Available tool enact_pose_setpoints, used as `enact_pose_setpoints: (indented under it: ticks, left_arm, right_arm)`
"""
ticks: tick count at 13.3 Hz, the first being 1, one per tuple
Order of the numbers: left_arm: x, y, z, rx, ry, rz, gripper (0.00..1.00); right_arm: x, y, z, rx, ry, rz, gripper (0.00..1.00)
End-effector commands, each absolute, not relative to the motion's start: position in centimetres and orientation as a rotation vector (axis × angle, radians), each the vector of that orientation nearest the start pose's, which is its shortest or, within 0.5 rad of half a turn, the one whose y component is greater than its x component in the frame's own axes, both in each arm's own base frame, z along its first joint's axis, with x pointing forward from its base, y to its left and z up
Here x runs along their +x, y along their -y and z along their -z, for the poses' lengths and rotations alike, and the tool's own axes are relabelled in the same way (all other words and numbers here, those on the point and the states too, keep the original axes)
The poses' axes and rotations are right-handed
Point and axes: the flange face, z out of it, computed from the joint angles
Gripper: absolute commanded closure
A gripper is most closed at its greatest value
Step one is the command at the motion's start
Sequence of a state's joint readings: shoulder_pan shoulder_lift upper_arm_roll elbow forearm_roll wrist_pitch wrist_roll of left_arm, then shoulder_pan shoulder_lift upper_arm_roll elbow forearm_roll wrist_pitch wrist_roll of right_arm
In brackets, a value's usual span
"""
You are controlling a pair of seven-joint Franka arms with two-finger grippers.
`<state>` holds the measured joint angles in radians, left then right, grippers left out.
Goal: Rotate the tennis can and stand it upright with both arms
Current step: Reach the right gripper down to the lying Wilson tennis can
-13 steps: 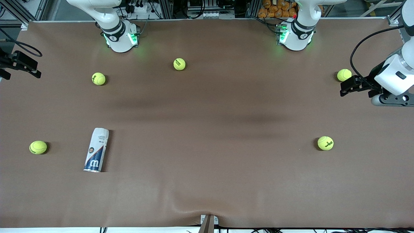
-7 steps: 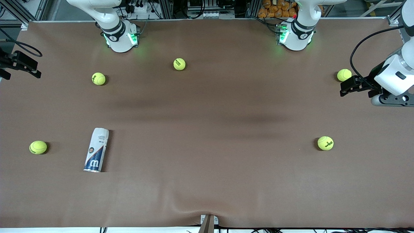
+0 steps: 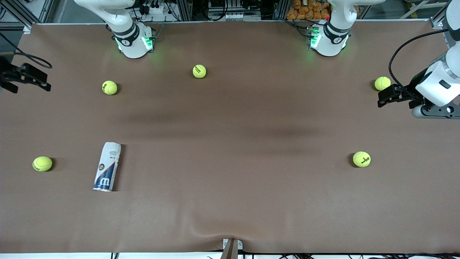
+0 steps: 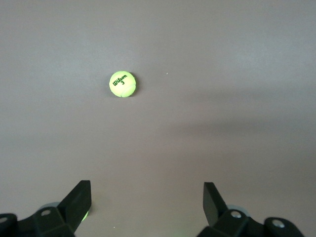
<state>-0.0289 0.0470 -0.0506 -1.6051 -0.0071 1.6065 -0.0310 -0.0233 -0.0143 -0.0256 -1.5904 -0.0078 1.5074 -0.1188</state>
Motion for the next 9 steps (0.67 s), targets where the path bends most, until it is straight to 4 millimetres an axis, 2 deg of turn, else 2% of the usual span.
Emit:
enact_pose_setpoints:
  ticks: [1,3,5,6,9]
  left_arm:
    - [56.8,4.5,-58.6,-3.164,-0.083,-0.082,0.00]
    - [56.8,4.5,-58.6,-3.164,-0.083,-0.082,0.00]
    - [56.8,4.5,-58.5,-3.164,-0.085,-0.084,0.00]
    - [56.8,4.5,-58.6,-3.164,-0.085,-0.082,0.00]
    - [56.8,4.5,-58.5,-3.164,-0.088,-0.084,0.00]
  right_arm:
    - [56.6,0.0,-57.9,-3.122,0.184,-0.228,0.00]
    - [58.4,-1.8,-53.7,-3.112,0.232,-0.324,0.00]
    - [59.4,-3.3,-50.5,-3.106,0.255,-0.387,0.00]
    - [59.7,-4.0,-48.8,-3.105,0.265,-0.404,0.00]
    - [59.2,-4.4,-42.7,-3.119,0.204,-0.388,0.00]
